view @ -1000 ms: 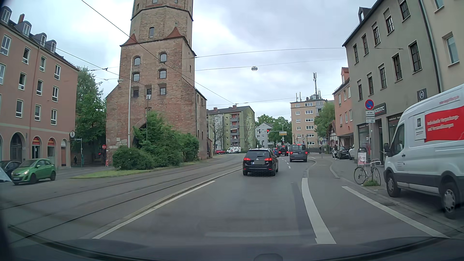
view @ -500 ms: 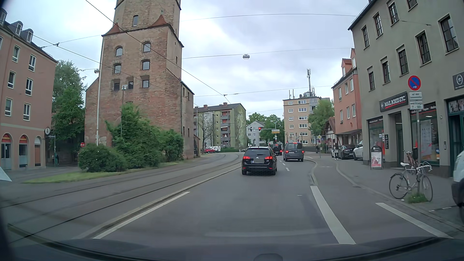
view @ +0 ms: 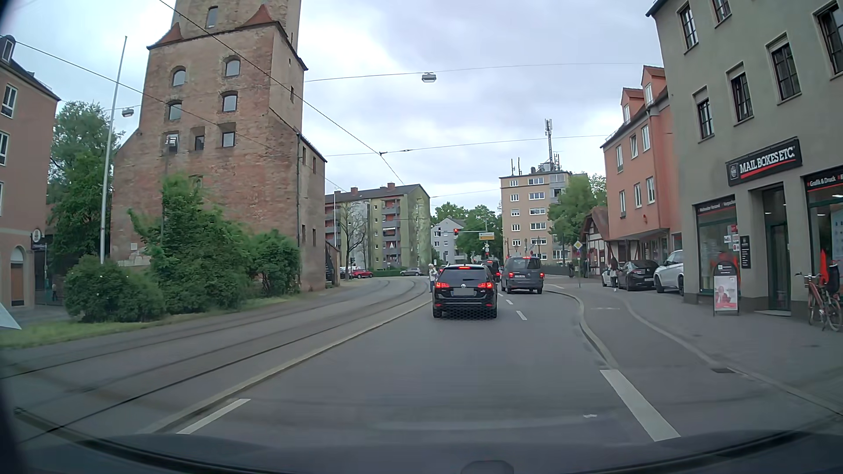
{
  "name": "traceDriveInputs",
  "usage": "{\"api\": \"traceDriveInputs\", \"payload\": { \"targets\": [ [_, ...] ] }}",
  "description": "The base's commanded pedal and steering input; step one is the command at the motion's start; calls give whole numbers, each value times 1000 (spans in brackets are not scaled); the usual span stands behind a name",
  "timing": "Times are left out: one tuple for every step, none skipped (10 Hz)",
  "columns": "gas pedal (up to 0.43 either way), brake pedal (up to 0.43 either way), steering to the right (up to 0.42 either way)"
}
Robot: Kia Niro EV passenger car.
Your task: Follow the waypoints while adhering to traffic rules and regulations
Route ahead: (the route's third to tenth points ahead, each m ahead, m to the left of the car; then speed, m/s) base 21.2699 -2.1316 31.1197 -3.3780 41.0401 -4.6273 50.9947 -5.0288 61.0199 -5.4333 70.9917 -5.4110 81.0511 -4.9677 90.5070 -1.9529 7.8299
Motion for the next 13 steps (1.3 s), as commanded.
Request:
{"api": "traceDriveInputs", "payload": {
  "targets": [
    [0, 0, 35],
    [0, 0, 35],
    [0, 0, 35],
    [0, 6, 35],
    [0, 6, 35],
    [0, 6, 33],
    [0, 0, 26],
    [0, 0, 16],
    [0, 0, 12],
    [0, 0, 12],
    [0, 0, 11],
    [0, 0, 8],
    [0, 0, 6]
  ]
}}
